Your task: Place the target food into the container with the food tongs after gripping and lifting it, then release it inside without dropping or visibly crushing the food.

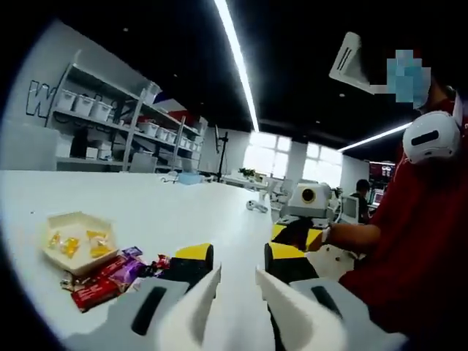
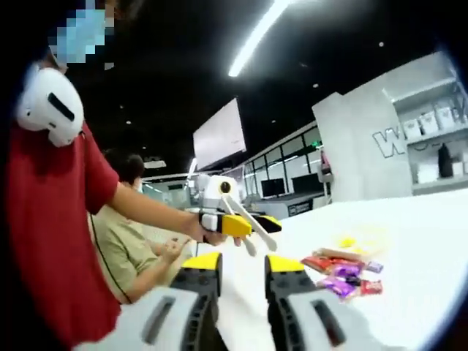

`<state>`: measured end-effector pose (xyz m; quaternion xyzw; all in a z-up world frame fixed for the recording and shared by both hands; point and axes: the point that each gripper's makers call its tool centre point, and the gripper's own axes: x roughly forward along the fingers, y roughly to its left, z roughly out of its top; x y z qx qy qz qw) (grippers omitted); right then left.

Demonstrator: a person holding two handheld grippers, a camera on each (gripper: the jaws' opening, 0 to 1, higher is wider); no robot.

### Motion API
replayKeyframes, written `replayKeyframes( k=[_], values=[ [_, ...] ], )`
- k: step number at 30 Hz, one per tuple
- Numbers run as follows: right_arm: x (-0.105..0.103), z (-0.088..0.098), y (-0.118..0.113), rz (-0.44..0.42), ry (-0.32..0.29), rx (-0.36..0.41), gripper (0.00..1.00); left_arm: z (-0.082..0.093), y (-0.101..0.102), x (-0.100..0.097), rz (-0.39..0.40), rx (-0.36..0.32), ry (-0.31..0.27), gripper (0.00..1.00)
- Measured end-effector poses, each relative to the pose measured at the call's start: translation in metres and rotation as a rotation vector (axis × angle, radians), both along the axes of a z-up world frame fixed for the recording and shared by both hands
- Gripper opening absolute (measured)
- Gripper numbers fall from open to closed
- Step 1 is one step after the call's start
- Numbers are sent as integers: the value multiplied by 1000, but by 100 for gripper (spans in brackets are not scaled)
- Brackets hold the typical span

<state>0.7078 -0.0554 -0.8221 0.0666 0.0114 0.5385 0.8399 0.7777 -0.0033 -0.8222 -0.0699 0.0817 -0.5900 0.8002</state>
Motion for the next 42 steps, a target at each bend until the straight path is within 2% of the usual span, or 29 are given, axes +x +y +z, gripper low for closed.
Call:
replayKeyframes(
  k=[5,8,11,12,14,18,21,23,26,28,31,36,42],
  values=[
    [1,-11,-2,-29,10,-39,32,-18,14,27,90,64,-50,26],
    [6,-18,-8,-60,12,-75,36,-31,23,47,143,97,-55,26],
    [10,-19,-11,-82,19,-79,45,-40,30,64,172,110,-51,26],
    [12,-18,-12,-93,23,-69,49,-43,32,68,180,113,-32,26],
    [14,-18,-14,-101,22,-71,53,-48,35,76,193,122,-32,26],
    [22,-27,-22,-151,41,-130,61,-56,40,90,220,145,-36,26],
    [27,-43,-28,-190,70,-196,69,-62,44,99,239,164,-51,26],
    [34,-48,-36,-253,65,-224,79,-67,46,105,244,179,-52,26],
    [36,-53,-39,-270,91,-218,90,-71,49,110,243,192,-54,26],
    [38,-54,-43,-286,104,-212,92,-72,51,115,251,210,-85,26],
    [38,-56,-48,-297,117,-213,92,-69,52,123,259,189,-77,26],
    [40,-57,-54,-314,127,-212,91,-77,52,136,254,222,-97,26],
    [41,-58,-61,-331,137,-196,90,-84,55,146,257,229,-82,27]
  ],
)
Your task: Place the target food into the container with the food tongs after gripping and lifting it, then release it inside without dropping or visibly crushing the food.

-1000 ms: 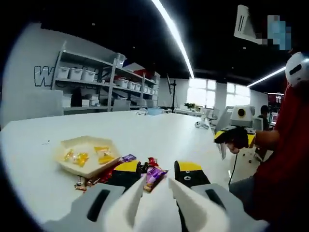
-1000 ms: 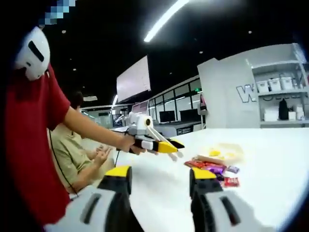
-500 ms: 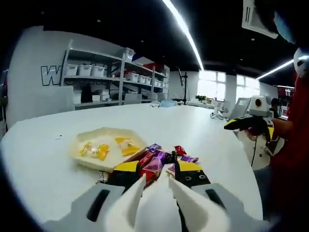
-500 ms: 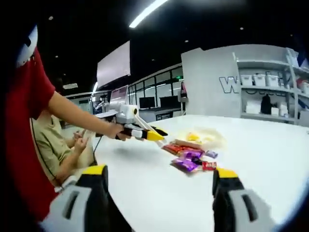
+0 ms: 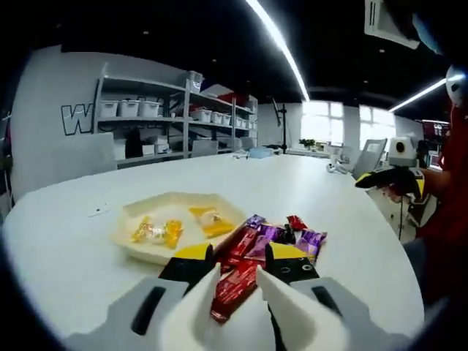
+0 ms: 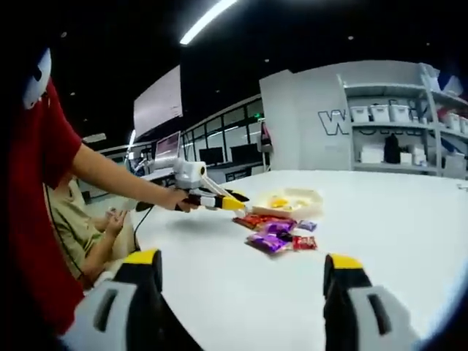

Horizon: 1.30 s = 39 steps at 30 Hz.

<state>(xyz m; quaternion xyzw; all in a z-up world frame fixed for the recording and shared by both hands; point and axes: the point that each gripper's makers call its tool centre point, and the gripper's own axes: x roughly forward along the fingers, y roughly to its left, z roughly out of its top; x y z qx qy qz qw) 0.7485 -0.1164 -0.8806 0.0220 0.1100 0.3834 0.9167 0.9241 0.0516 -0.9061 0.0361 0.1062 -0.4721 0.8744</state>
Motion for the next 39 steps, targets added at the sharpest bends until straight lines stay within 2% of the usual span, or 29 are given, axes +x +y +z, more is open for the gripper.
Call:
replayKeyframes(
  k=[2,6,10,21,24,26,29,32,39],
  values=[
    [0,-1,-1,-3,4,-2,90,-4,2,0,3,6,27,27],
    [0,-3,-3,-7,9,-1,89,-7,7,-2,14,32,28,27],
    [-1,-1,-1,-7,8,4,89,-8,9,-7,24,23,53,27],
    [-10,0,5,6,0,-6,88,-8,7,-32,38,35,54,27],
    [-14,-1,6,9,0,-6,88,-7,6,-42,32,46,46,27],
    [-14,-2,7,10,3,-3,88,-2,4,-46,16,49,17,27],
    [-16,-3,10,14,6,0,88,7,2,-42,20,26,5,27],
    [-16,-4,13,22,6,-6,88,9,0,-33,20,34,-4,28],
    [-17,-3,6,9,4,-8,88,-7,-9,-21,16,45,29,28]
  ],
)
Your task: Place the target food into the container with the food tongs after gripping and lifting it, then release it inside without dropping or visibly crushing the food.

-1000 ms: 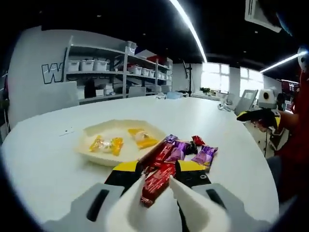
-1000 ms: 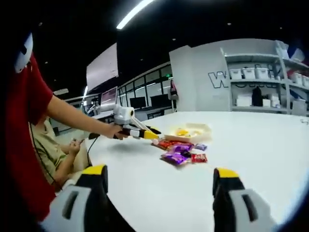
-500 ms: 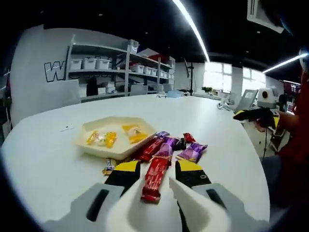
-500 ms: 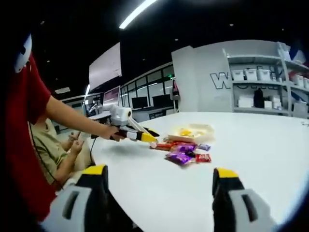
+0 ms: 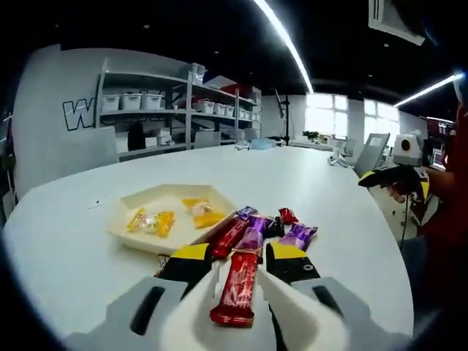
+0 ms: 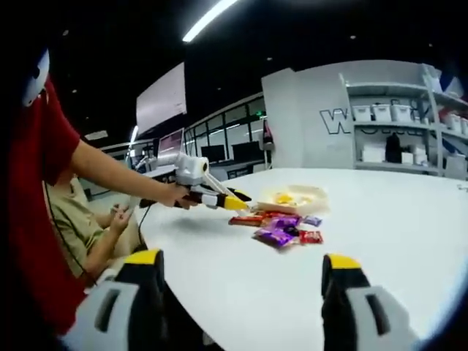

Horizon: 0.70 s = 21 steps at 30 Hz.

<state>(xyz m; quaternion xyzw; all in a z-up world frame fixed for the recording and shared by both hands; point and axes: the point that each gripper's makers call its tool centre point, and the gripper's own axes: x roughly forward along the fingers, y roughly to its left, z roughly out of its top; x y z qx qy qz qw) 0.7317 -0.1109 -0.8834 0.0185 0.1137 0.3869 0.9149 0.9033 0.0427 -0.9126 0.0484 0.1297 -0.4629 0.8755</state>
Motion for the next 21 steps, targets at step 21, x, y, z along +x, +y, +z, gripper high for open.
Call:
replayKeyframes(
  k=[21],
  values=[
    [10,-22,-6,-10,46,-32,86,-15,-3,0,-18,17,41,26]
  ],
)
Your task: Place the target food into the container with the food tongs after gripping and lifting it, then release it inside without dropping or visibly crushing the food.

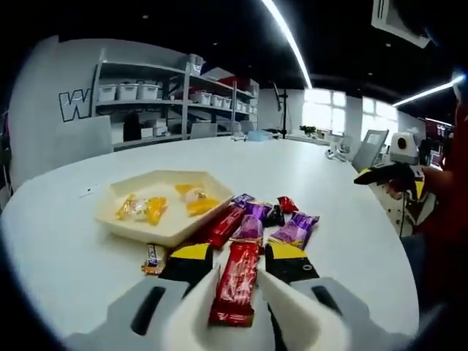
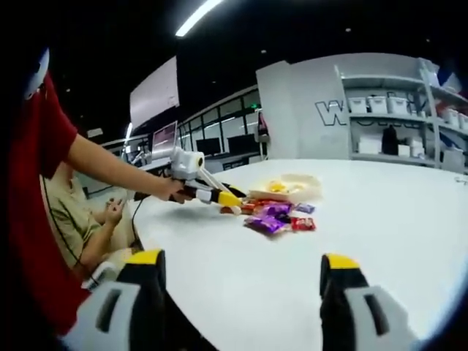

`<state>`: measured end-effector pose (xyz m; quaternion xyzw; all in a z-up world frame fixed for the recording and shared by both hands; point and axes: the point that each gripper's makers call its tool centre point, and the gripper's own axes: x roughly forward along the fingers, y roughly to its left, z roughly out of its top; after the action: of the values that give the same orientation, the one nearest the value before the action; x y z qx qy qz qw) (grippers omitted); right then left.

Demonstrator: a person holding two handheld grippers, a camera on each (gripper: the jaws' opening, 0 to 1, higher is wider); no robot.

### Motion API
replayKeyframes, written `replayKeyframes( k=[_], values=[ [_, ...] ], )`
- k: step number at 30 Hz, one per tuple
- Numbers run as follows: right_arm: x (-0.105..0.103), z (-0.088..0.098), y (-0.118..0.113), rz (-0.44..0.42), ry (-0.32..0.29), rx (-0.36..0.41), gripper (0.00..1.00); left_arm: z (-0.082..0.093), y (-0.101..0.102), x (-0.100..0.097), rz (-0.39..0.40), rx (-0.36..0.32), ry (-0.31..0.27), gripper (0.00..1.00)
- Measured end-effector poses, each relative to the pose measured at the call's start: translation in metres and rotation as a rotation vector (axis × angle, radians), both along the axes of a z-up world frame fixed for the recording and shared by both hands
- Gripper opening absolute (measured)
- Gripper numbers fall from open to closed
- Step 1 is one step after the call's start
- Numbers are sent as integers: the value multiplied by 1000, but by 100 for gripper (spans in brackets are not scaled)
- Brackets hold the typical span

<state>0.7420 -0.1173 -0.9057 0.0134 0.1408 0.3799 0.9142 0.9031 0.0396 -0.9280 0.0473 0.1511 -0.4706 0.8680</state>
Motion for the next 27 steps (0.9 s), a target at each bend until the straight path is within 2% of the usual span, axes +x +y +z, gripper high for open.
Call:
replayKeyframes(
  k=[7,9,10,11,13,15,18,25,27],
  values=[
    [1,2,0,-2,3,17,84,1,0,0,5,5,8,23],
    [1,2,0,-6,4,19,84,1,0,-2,36,-39,102,23],
    [1,1,-1,-6,4,17,84,1,1,-2,38,-38,108,23],
    [1,0,-1,-5,6,14,84,4,2,-2,33,-24,78,23],
    [1,-1,-1,-5,9,10,83,7,2,-3,29,-17,60,23],
    [1,-2,-1,-4,9,6,83,15,2,-1,36,-40,61,23],
    [1,-2,0,-4,10,4,83,31,1,2,30,-63,13,23],
    [0,-5,4,6,14,-18,82,45,-3,21,38,-64,-21,23],
    [-1,-5,5,9,12,-24,81,50,-3,27,37,-59,-48,23]
  ],
)
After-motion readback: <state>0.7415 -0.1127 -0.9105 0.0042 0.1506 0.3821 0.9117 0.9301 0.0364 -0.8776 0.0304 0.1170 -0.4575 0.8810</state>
